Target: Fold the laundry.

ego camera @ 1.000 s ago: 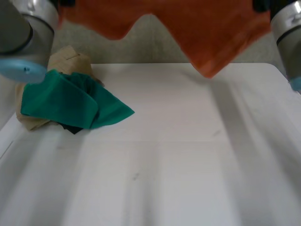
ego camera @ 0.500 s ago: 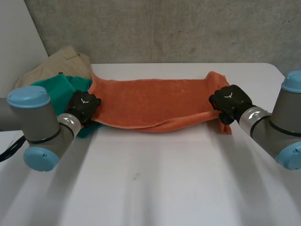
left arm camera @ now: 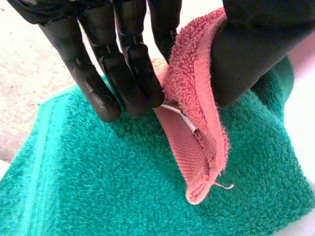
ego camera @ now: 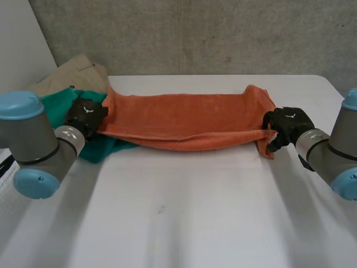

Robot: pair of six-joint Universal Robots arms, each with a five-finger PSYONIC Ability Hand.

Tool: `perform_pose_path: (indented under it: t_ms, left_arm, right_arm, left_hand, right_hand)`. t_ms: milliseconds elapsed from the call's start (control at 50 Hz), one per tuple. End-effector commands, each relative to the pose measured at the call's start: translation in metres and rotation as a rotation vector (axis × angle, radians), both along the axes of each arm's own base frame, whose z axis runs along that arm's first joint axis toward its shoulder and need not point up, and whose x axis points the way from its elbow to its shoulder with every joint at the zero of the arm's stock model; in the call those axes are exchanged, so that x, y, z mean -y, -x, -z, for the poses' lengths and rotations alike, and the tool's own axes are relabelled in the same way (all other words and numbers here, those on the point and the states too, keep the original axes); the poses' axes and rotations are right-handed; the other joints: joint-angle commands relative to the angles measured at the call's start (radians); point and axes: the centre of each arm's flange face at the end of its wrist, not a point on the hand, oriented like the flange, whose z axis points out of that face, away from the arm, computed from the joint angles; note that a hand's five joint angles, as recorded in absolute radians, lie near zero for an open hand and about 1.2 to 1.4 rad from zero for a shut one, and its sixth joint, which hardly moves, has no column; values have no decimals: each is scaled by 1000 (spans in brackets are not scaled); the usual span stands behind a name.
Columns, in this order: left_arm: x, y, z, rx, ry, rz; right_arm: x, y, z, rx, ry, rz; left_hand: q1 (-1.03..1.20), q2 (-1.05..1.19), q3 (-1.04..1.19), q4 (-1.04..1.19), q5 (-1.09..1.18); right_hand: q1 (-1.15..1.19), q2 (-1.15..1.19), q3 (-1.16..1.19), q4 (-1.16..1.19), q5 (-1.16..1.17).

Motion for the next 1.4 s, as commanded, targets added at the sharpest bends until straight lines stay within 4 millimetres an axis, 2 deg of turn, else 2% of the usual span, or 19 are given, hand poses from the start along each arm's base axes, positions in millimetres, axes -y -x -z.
perform_pose_path:
  t_ms: [20,200,300,380,440,500,560,820,980,1040,1060,1120,1200,1220,1260,1280,1340,1360,1400]
  left_arm:
    - [-1,-5,-17,-63,-17,-25]
    - [-4,-8,-30,-120,-47,-45]
    - [-6,-8,-37,-139,-50,-42]
    - [-7,-7,-40,-143,-46,-39]
    - [-8,-7,-41,-144,-45,-35]
    - [-9,-6,-44,-146,-41,-30]
    - [-9,-6,-48,-151,-35,-30]
    - [-10,-4,-59,-198,-44,-32]
    - [-10,-5,-60,-217,-67,-39]
    - [-11,-5,-60,-222,-75,-43]
    - [-12,-6,-60,-224,-79,-44]
    - [-14,-5,-62,-224,-86,-42]
    - [-23,-5,-63,-210,-119,-39]
    - [-25,-6,-62,-208,-130,-39]
    - [-29,-6,-62,-201,-149,-36]
    - [-35,-7,-62,-186,-169,-32]
    - [-48,-8,-62,-141,-211,-20]
    - [-60,-9,-59,-87,-254,-6]
    - [-72,-12,-58,-31,-289,3]
  right_arm:
    - [11,12,5,148,-74,85]
    - [20,21,7,288,-146,158]
    - [20,27,1,318,-157,184]
    - [13,29,-8,308,-185,186]
    - [7,27,-5,283,-215,182]
    - [-10,15,5,209,-266,132]
    - [-13,6,11,183,-258,102]
    - [5,-24,36,205,-190,164]
    - [23,-35,47,197,-127,200]
    - [28,-37,49,195,-111,199]
    - [31,-37,47,198,-93,205]
    - [35,-33,41,201,-59,232]
    - [34,-24,17,203,-19,246]
    - [33,-16,3,182,2,233]
    - [30,-9,-10,126,26,196]
    - [25,-2,-19,30,36,140]
    - [5,15,-25,-204,-5,29]
    - [-11,31,-28,-386,-57,-38]
    - [-29,50,-31,-554,-125,-98]
  left_hand:
    - [280,203,205,197,237]
    - [280,203,205,197,237]
    - [280,203,205,197,237]
    - [280,203,205,197,237]
    - [280,203,205,197,237]
    - [280,203,205,197,237]
    - [280,203,205,197,237]
    - [280,203,205,197,237]
    - [280,203,205,197,237]
    - [280,203,205,197,237]
    - [280,203,205,197,237]
    - [280,203,205,197,237]
    - [280,203,205,197,237]
    - [280,203,205,197,237]
    - [280,203,205,197,237]
    - [280,203,205,197,237]
    - [280,203,205,197,237]
    - [280,203,205,197,237]
    - [280,203,205,197,237]
  right_hand:
    - [-24,-18,-25,-18,-6]
    - [-62,-57,-63,-56,-44]
    - [-138,-133,-140,-132,-120]
    - [-124,-118,-125,-118,-106]
    - [-62,-57,-64,-56,-44]
    - [-44,-39,-46,-38,-27]
    - [-50,-45,-52,-44,-32]
    - [-44,-39,-46,-38,-27]
    - [117,122,115,123,135]
    - [360,365,358,366,378]
    - [701,707,700,707,719]
    - [705,710,703,711,722]
    - [705,710,703,711,722]
    - [705,710,703,711,722]
    - [705,710,703,711,722]
    - [705,710,703,711,722]
    - [705,710,703,711,722]
    - [705,710,703,711,722]
    - [705,710,703,711,722]
